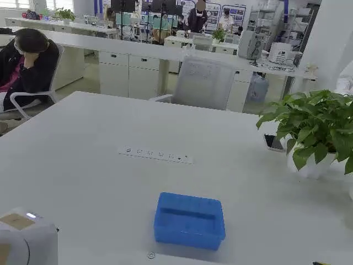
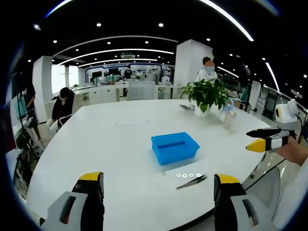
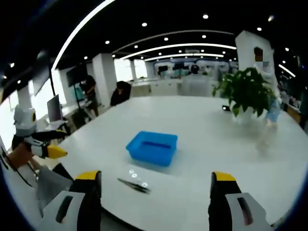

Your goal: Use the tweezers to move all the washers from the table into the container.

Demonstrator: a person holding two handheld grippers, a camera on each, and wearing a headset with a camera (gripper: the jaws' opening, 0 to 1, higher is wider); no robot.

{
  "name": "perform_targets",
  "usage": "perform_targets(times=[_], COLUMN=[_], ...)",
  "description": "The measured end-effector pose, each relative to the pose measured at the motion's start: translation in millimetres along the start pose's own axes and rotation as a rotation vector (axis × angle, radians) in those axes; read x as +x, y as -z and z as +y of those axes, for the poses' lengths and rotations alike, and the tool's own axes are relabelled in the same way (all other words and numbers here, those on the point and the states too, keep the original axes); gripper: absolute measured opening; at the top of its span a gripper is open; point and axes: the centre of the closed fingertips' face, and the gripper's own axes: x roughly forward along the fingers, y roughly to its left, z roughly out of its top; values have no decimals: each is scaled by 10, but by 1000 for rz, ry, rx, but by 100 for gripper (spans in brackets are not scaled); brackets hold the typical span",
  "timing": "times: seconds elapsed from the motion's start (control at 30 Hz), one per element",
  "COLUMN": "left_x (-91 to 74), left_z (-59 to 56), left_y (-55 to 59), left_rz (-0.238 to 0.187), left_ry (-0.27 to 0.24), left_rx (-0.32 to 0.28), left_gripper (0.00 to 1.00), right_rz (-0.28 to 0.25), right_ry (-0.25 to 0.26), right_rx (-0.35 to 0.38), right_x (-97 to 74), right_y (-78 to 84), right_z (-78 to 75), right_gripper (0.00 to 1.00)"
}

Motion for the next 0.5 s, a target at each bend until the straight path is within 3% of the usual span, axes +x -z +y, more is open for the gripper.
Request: perform_targets(times=[0.5], left_x=[-3], left_z=[-12], left_y=[16], left_rz=[7], left_ry=[1], left_rx=[5], left_gripper=[95], right_rz=[-11], right_ry=[10], right_rx=[12], right_x=[-43], right_y=[-1], right_z=[-44], right_gripper=[92])
